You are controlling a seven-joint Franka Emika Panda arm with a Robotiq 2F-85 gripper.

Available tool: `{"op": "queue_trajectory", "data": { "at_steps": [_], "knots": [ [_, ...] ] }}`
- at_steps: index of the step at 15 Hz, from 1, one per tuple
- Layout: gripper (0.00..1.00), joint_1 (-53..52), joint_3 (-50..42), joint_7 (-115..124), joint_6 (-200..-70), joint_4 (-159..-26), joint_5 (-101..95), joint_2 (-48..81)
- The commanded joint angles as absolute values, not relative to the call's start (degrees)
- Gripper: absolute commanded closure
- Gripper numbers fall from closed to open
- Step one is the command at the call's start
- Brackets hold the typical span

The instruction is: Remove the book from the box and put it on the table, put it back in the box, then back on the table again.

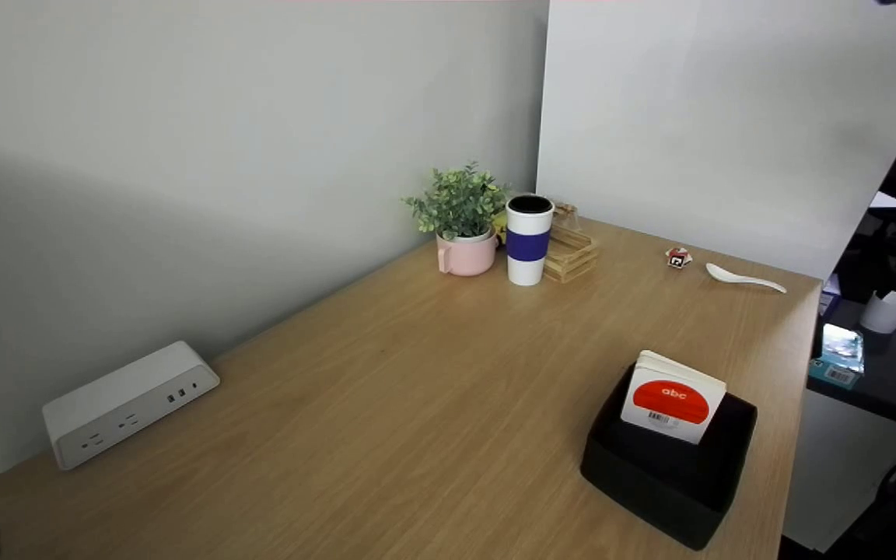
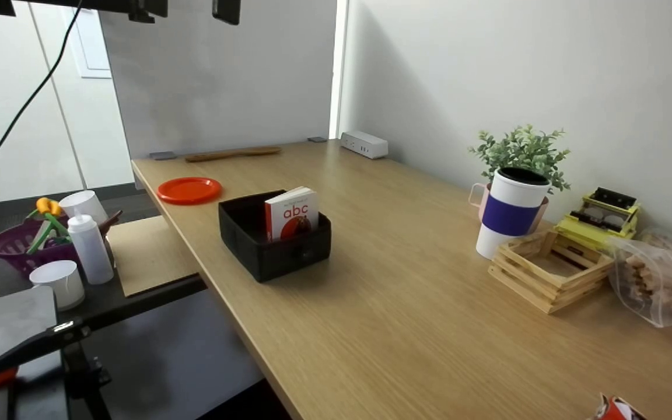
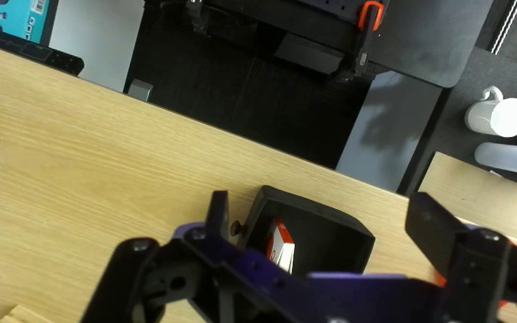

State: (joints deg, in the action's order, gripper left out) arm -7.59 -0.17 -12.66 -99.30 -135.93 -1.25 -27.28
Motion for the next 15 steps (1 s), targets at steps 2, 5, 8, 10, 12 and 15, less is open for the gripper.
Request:
{"op": "queue_trajectory", "data": {
  "at_steps": [2,5,8,10,12,15],
  "knots": [
    [0.00,-7.0,0.5,-13.6,-99.2,-134.2,-1.0,-24.3],
    [0.00,-6.4,0.7,-11.0,-100.0,-134.6,-1.1,-24.9],
    [0.00,-6.7,-0.7,-11.3,-101.5,-133.3,3.3,-22.5],
    [0.00,-7.0,-1.2,-12.5,-102.5,-132.3,6.7,-20.2],
    [0.00,-7.1,-1.5,-13.2,-103.5,-131.3,10.0,-17.8],
    [0.00,-6.8,-1.2,-13.0,-104.8,-128.9,13.3,-12.3]
  ]
}}
